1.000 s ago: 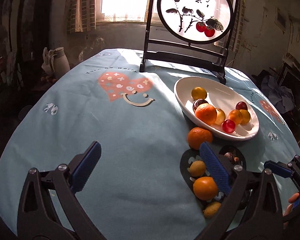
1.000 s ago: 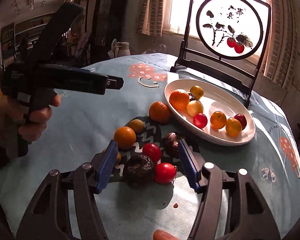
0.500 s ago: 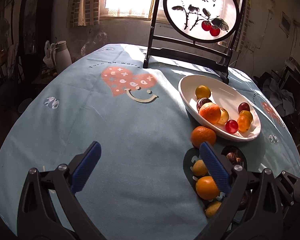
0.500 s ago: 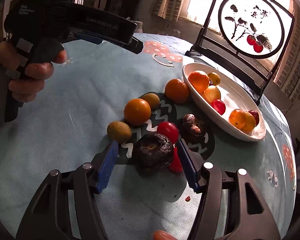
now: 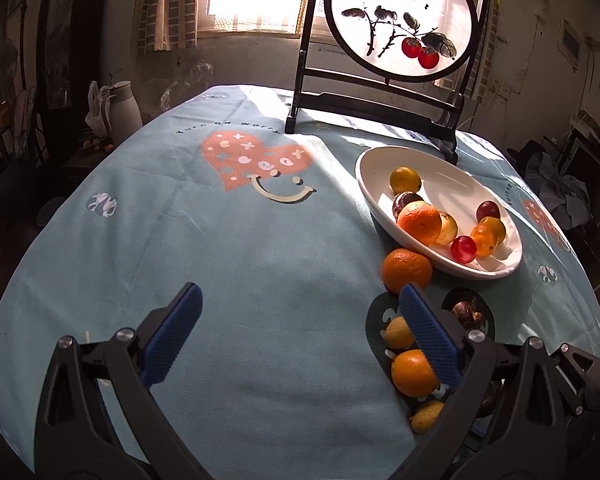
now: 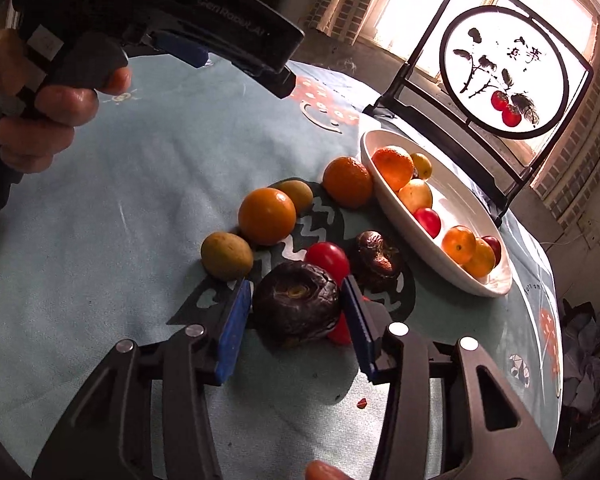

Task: Organize fruits
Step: 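Grasp the dark brown round fruit with the right gripper, then close the left gripper on a small yellow-green fruit while the right gripper holds the brown fruit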

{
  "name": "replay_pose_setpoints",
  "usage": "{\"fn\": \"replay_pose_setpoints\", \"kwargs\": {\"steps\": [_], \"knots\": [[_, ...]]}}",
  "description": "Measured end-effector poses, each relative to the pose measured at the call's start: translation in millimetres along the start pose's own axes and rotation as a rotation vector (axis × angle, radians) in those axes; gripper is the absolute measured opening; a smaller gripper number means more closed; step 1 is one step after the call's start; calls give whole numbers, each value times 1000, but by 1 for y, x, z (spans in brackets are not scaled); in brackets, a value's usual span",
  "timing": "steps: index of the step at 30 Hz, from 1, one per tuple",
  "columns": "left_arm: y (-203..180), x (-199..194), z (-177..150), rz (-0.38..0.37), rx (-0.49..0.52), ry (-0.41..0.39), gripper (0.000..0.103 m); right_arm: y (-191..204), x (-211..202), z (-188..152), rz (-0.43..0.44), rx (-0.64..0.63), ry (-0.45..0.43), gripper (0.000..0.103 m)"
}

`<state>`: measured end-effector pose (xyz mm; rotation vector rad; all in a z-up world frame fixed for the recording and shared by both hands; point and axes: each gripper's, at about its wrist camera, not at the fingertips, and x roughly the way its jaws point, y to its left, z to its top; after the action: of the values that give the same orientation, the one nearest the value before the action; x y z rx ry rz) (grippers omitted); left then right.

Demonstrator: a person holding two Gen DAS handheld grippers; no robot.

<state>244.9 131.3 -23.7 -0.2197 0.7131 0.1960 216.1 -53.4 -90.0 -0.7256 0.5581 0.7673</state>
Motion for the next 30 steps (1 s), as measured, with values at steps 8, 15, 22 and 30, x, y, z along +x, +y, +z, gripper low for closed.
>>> {"fn": "replay_pose_setpoints", "kwargs": {"steps": [8, 15, 22, 30], "knots": [[-2, 3, -2, -18, 13, 21, 101, -16, -6, 2, 33, 93, -20, 45], [-20, -14, -21, -268, 172, 93, 99, -95, -29, -6, 133, 534, -134, 45], [-54, -19, -64, -435, 367, 201, 64, -112, -18, -17, 74, 641, -64, 45], [-61, -2, -71, -413, 374, 255, 38, -113, -17, -18, 54, 636, -53, 45]]}}
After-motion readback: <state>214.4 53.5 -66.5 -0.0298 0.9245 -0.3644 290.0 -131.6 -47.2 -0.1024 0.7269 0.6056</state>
